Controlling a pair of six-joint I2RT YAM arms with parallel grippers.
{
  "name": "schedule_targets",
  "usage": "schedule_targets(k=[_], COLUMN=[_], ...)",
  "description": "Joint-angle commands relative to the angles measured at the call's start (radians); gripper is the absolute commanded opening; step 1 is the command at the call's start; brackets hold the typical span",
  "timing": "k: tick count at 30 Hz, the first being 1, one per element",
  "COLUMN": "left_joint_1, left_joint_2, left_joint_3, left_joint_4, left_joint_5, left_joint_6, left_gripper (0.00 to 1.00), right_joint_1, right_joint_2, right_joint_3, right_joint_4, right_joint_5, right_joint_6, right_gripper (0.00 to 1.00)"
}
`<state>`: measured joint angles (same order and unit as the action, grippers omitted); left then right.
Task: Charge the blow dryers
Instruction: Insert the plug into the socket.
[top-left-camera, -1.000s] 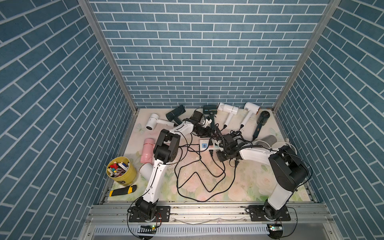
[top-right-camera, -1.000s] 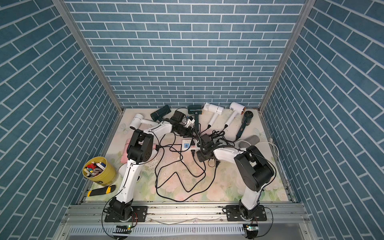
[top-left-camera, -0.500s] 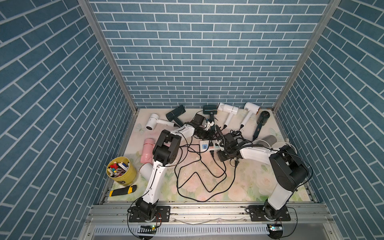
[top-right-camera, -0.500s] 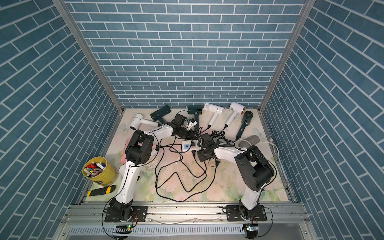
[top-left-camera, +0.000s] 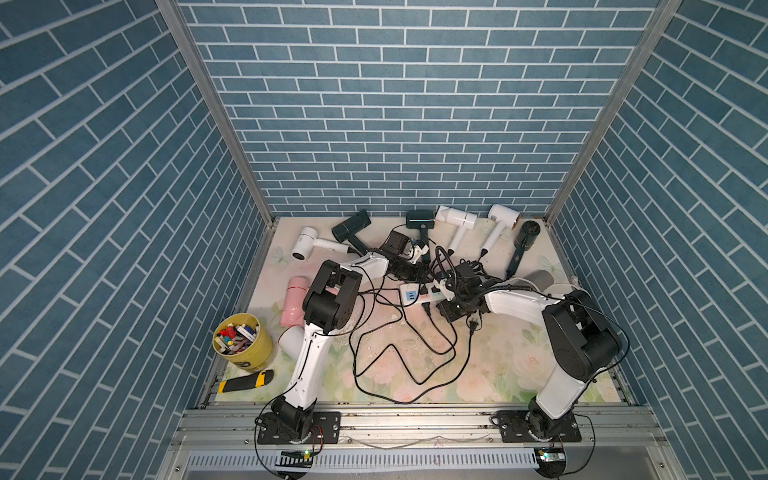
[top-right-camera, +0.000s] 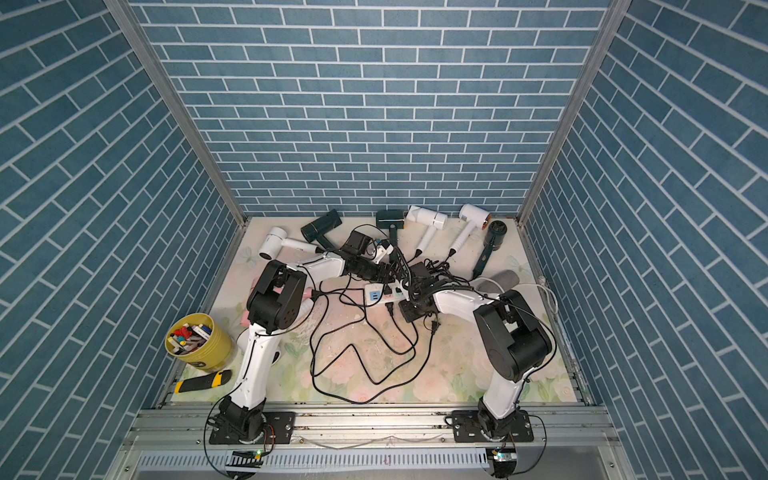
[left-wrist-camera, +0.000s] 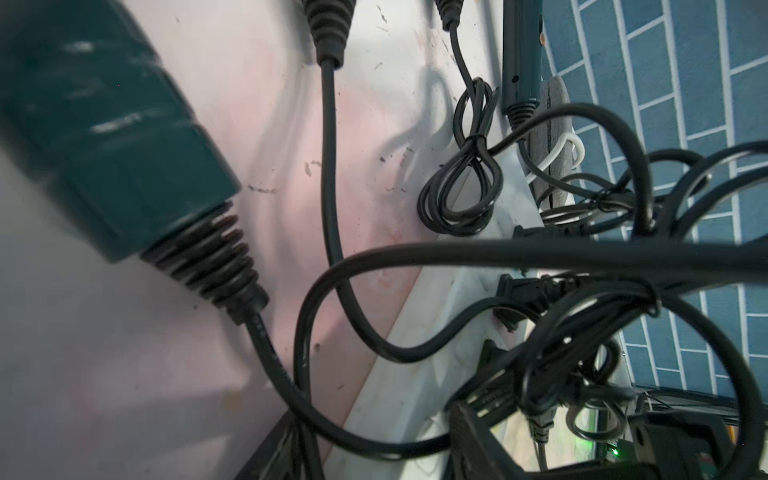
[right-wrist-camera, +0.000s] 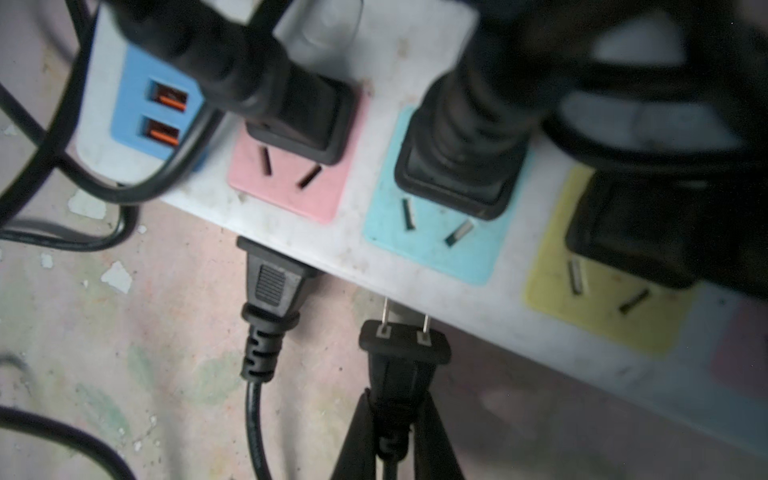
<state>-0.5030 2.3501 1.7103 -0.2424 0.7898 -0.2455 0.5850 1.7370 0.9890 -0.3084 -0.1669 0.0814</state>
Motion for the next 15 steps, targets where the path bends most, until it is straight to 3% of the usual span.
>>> schedule_targets(k=[1,15], left_joint_1=[-0.030,-0.029], left_joint_2=[0.089,0.093], left_joint_3=[-0.025,-0.022], left_joint_4=[-0.216,-0.236], left_joint_5=[-0.011,-0.009], left_joint_6=[0.029,0.049], left_gripper=[0.59,0.59], right_joint_1=[-0.047,-0.039], right_joint_2=[-0.019,0.038], right_joint_3=[0.040,0.154], right_joint_4=[-0.026,-0.162], right_joint_5=[0.048,0.167], right_joint_6=[-0.068,-0.054], right_gripper=[0.00,0.00])
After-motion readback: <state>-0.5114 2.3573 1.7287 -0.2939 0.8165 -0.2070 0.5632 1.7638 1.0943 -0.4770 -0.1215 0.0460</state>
